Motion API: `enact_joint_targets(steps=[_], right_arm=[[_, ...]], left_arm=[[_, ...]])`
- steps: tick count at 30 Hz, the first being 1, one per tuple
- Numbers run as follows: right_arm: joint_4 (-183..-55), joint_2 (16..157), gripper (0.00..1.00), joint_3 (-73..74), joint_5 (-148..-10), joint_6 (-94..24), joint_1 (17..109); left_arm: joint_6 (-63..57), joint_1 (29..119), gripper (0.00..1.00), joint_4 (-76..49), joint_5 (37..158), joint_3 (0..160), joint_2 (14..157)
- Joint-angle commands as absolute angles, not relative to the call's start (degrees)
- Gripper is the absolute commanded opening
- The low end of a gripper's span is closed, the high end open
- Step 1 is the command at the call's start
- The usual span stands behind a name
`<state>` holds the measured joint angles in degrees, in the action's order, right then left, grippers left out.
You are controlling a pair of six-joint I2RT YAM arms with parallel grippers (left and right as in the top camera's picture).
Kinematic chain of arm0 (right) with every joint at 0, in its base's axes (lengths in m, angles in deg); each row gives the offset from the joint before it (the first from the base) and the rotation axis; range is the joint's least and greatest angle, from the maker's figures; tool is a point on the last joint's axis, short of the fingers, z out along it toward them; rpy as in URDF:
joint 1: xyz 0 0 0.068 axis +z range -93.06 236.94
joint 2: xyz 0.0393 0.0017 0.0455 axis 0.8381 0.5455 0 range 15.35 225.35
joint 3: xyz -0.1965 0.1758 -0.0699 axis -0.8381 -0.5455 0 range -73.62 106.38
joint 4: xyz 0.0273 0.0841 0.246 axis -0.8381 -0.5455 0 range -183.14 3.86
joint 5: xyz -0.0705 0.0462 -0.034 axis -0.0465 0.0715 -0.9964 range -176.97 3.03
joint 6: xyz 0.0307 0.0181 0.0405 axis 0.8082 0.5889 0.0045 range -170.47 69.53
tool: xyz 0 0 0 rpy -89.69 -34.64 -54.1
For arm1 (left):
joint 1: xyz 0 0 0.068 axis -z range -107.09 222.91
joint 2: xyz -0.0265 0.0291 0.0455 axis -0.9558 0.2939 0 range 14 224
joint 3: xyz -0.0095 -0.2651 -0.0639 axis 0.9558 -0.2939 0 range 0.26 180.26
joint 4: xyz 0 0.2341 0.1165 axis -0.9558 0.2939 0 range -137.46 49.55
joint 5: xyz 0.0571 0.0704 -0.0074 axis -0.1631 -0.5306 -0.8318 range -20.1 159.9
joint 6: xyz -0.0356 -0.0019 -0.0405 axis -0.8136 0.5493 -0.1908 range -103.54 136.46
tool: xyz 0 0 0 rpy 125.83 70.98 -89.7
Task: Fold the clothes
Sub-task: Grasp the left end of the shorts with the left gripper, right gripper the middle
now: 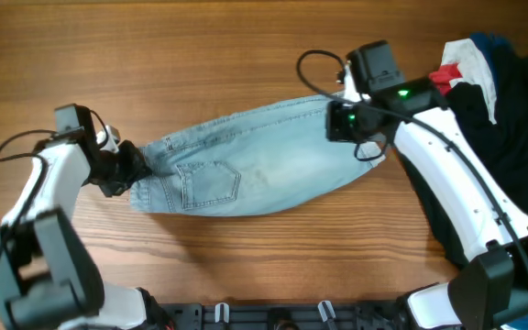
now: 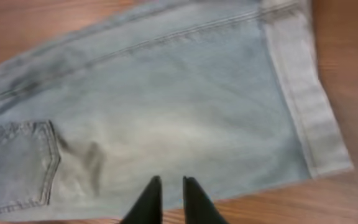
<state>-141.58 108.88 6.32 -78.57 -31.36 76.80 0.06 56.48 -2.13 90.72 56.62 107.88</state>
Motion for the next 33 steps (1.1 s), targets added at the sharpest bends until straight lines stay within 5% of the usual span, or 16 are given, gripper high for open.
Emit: enact_joint_targets(steps=[1,17,33], right_arm=[[-139.94,112.16,0.05,6.23,-73.82,-32.3,79.27],[-124.29,133.41,0.04,6.23,-56.89,-25.76,98.28],[-109.73,136.66,0.04,6.23,-60.47,-17.63,107.11]], left_arm=[[0.6,56.94,0.04,-0.19,91.02,63.09,96.76],[-3.53,58.56,0.04,-0.47,91.09,65.69,91.56],[-5.04,58.56,0.04,1.17,92.44,71.74,91.56]])
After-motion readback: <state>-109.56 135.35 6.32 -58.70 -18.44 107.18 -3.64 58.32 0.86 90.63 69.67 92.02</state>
